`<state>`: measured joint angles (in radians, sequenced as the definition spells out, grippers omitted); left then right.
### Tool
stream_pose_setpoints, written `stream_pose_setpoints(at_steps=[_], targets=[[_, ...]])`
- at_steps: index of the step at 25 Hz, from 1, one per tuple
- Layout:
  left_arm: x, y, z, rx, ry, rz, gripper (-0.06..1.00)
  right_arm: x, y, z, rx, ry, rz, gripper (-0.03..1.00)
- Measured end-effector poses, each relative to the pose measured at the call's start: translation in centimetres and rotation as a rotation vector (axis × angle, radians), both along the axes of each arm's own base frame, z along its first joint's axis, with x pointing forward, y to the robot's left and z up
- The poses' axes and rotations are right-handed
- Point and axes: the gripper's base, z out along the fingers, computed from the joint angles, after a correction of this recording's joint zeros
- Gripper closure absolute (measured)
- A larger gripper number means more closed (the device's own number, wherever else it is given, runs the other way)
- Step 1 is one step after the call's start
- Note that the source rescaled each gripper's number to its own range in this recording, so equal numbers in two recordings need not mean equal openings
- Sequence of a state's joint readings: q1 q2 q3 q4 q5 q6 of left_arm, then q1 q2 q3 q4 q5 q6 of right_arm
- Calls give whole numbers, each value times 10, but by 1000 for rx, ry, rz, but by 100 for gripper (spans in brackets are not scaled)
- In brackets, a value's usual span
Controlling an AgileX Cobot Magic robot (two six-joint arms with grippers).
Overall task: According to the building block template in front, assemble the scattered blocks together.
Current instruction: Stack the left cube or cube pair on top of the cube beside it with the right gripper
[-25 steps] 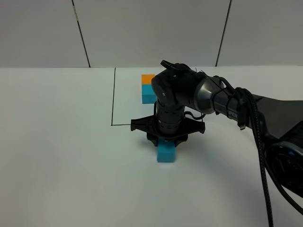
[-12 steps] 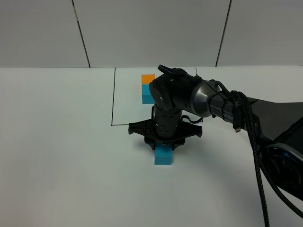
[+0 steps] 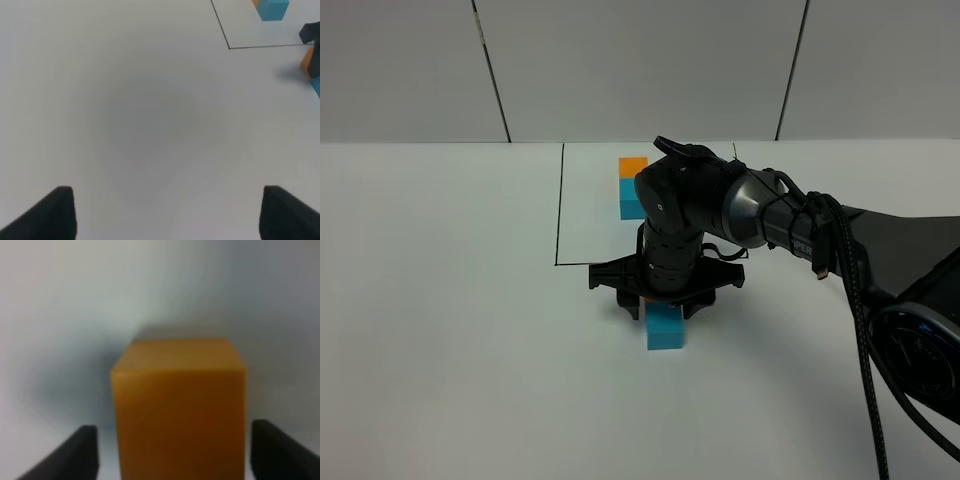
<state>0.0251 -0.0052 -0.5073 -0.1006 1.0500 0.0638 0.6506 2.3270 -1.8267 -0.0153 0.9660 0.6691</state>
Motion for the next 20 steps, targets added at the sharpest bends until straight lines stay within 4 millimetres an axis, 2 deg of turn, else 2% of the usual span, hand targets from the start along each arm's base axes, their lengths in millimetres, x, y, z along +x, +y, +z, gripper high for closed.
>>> stream_pose_setpoints(at_steps=[1, 3, 5, 8, 12, 16, 20], targets=[[0, 0, 0, 0, 0, 0, 15, 0, 0, 0, 4, 1, -2, 41], [0, 0, 0, 0, 0, 0, 15, 0, 1, 1, 11, -1, -3, 14], [0, 0, 0, 0, 0, 0, 15, 1, 1, 2, 17, -10, -1, 4], [0, 0, 0, 0, 0, 0, 15, 2, -1, 8, 25, -19, 13, -1], [0, 0, 0, 0, 0, 0, 15, 9, -22, 20, -27, -4, 119, -2], [0, 0, 0, 0, 0, 0, 15, 19, -53, 26, -79, 42, 239, -3], [0, 0, 0, 0, 0, 0, 15, 43, -98, 43, -39, 0, 168, -3]])
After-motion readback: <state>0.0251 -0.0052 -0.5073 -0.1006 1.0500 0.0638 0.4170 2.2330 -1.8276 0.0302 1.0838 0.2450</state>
